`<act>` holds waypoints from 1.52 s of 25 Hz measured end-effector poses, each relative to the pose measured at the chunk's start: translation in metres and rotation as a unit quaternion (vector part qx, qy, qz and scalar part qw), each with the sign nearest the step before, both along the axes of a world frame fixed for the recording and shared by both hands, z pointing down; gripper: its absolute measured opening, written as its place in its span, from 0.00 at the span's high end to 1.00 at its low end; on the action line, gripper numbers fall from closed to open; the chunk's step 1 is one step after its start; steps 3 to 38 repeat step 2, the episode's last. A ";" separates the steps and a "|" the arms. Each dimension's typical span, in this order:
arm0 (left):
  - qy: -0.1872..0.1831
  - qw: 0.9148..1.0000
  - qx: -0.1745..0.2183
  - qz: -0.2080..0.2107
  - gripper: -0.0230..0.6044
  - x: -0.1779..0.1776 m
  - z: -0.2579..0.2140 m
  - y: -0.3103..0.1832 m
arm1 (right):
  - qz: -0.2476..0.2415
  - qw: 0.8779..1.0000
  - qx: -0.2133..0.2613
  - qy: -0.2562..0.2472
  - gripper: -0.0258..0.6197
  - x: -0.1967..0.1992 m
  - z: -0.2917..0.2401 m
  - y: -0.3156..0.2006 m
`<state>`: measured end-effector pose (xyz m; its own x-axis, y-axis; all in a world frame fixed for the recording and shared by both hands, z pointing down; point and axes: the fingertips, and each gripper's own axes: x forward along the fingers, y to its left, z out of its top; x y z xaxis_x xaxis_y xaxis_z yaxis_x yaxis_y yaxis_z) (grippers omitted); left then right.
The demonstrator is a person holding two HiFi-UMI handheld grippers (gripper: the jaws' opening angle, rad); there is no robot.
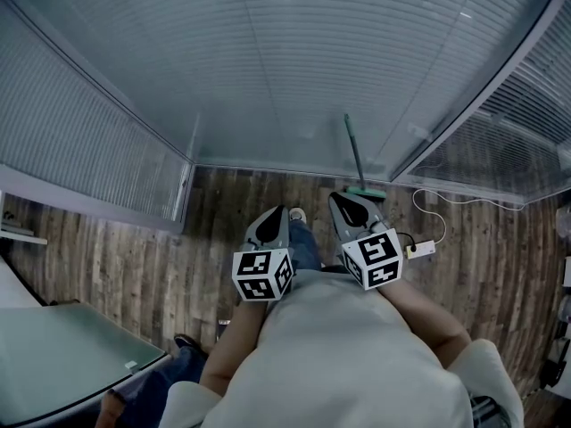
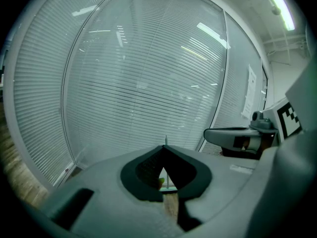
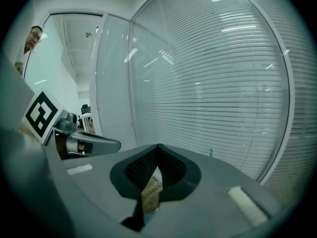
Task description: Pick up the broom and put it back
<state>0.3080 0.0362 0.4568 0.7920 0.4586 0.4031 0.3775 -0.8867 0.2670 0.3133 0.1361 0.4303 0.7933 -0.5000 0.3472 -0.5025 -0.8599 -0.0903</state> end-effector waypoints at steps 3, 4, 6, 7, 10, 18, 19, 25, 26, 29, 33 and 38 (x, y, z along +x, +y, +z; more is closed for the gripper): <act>0.000 1.000 0.000 0.002 0.96 -0.002 0.000 0.002 | 0.000 1.000 0.000 0.000 0.95 -0.002 0.000 0.002; 0.000 1.000 0.000 0.002 0.96 -0.002 0.000 0.002 | 0.000 1.000 0.000 0.000 0.95 -0.002 0.000 0.002; 0.000 1.000 0.000 0.002 0.96 -0.002 0.000 0.002 | 0.000 1.000 0.000 0.000 0.95 -0.002 0.000 0.002; 0.000 1.000 0.000 0.002 0.96 -0.002 0.000 0.002 | 0.000 1.000 0.000 0.000 0.95 -0.002 0.000 0.002; 0.000 1.000 0.000 0.002 0.96 -0.002 0.000 0.002 | 0.000 1.000 0.000 0.000 0.95 -0.002 0.000 0.002; 0.000 1.000 0.000 0.002 0.96 -0.002 0.000 0.002 | 0.000 1.000 0.000 0.000 0.95 -0.002 0.000 0.002; 0.000 1.000 0.000 0.002 0.96 -0.002 0.000 0.002 | 0.000 1.000 0.000 0.000 0.95 -0.002 0.000 0.002; 0.000 1.000 0.000 0.002 0.96 -0.002 0.000 0.002 | 0.000 1.000 0.000 0.000 0.95 -0.002 0.000 0.002; 0.000 1.000 0.000 0.002 0.96 -0.002 0.000 0.002 | 0.000 1.000 0.000 0.000 0.95 -0.002 0.000 0.002; 0.000 1.000 0.000 0.002 0.96 -0.002 0.000 0.002 | 0.000 1.000 0.000 0.000 0.95 -0.002 0.000 0.002; 0.000 1.000 0.000 0.002 0.96 -0.002 0.000 0.002 | 0.000 1.000 0.000 0.000 0.95 -0.002 0.000 0.002; 0.000 1.000 0.000 0.002 0.96 -0.002 0.000 0.002 | 0.000 1.000 0.000 0.000 0.95 -0.002 0.000 0.002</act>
